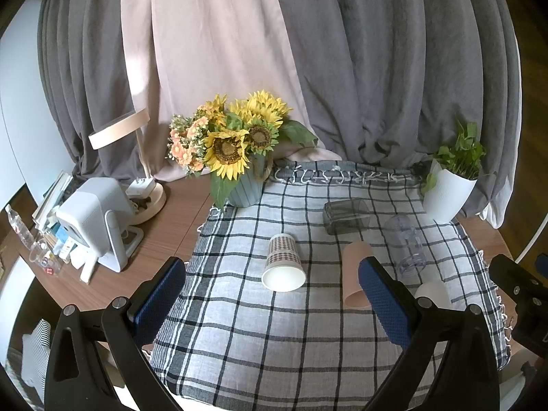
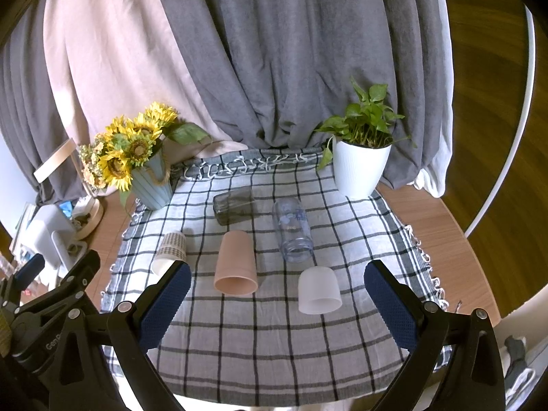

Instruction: Flip cup upside down

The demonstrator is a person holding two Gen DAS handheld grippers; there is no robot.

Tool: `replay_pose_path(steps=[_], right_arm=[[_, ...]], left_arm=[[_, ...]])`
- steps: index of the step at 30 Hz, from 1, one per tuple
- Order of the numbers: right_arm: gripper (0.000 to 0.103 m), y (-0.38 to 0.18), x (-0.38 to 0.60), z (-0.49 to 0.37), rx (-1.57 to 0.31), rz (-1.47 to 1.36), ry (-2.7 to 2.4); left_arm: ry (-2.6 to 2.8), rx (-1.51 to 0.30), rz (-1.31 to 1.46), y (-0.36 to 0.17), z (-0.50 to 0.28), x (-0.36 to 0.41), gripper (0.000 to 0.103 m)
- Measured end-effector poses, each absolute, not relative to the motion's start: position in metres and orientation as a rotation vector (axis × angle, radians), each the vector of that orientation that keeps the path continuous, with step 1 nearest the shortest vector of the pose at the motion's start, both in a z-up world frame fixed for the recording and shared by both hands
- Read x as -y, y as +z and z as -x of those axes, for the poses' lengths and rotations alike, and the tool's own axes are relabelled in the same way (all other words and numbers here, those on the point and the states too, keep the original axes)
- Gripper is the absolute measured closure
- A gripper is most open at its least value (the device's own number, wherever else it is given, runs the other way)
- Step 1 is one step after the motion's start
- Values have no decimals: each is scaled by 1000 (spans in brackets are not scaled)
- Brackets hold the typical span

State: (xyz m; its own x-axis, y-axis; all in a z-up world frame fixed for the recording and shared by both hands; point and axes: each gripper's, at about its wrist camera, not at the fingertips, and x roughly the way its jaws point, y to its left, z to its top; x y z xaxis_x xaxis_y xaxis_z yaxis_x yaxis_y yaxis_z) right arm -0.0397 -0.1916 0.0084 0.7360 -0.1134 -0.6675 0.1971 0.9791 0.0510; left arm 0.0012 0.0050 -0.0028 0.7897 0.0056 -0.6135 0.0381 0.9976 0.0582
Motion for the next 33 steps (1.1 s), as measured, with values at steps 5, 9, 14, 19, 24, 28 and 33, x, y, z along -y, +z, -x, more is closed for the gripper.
replay_pose_path(steps=[5,9,14,19,24,28,33], right_arm=[[1,6,192,38,-729,-122,-169],[1,5,193,38,-731,-123,-169],[1,0,195,34,-746,-123,-163],[1,-14,209,13,-819,-152,-125],[1,-29,235,-28,-914,-207,-93],[1,-49,255,-68,-1006,-240,-57],[4,-79,270,-119,-1132,-267,-2]], left_arm=[[-15,-665,-70,-11,3,-4,0],[-13,-679,-73,-17,2,-3,0],[-13,-747,-66,-22,-11,5,0],[20,-800,-81,-29,-30,20,0],[54,-825,-108,-34,-52,40,0],[83,-865,-111,-41,-77,54,0],[64,-975,-44,-58,-109,64,0]])
